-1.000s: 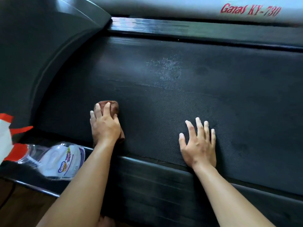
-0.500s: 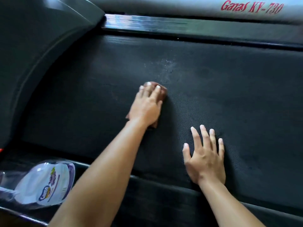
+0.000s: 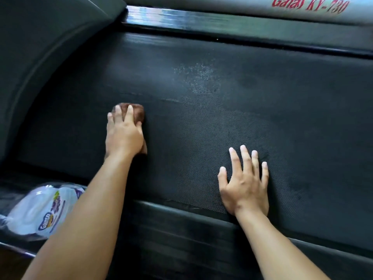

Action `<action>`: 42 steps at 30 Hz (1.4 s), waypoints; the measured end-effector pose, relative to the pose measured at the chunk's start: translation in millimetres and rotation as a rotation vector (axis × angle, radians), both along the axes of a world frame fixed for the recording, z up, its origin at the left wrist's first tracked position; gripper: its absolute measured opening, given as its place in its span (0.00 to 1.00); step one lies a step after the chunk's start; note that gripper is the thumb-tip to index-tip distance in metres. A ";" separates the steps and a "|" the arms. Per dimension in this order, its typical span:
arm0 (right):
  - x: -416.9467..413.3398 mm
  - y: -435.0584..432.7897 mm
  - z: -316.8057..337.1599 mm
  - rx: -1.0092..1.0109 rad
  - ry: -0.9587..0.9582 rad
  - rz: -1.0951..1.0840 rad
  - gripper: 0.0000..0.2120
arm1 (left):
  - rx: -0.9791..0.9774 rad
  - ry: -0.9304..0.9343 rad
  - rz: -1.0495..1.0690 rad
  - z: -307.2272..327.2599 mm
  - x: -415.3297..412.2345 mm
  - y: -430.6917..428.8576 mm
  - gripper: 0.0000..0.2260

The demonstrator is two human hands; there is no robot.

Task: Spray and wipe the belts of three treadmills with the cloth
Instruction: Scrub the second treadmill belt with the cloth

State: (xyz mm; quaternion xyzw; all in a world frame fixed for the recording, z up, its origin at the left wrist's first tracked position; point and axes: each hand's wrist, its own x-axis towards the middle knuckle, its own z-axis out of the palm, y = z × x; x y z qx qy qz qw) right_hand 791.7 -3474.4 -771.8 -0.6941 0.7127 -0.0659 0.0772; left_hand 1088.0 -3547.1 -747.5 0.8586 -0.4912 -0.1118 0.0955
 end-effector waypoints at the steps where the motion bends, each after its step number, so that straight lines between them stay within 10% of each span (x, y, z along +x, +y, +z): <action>1: 0.1 -0.2 -0.3 0.002 0.003 0.002 0.31 | 0.017 0.004 -0.012 1.5 -2.5 -13.9 0.26; 13: 0.3 -1.1 0.2 0.010 0.001 -0.008 0.32 | -0.063 -0.013 -0.725 -12.1 -122.8 22.0 0.26; 25: 0.6 0.2 0.9 -0.007 -0.007 -0.011 0.31 | -0.010 0.052 -0.093 -0.4 -36.0 16.7 0.26; 33: 1.2 -0.7 -1.5 -0.031 -0.005 -0.020 0.31 | -0.046 0.106 -0.460 0.5 -119.5 -54.7 0.22; 42: 0.2 -2.6 -2.3 -0.024 -0.017 -0.018 0.31 | -0.104 0.104 -0.760 -14.1 -116.8 55.6 0.23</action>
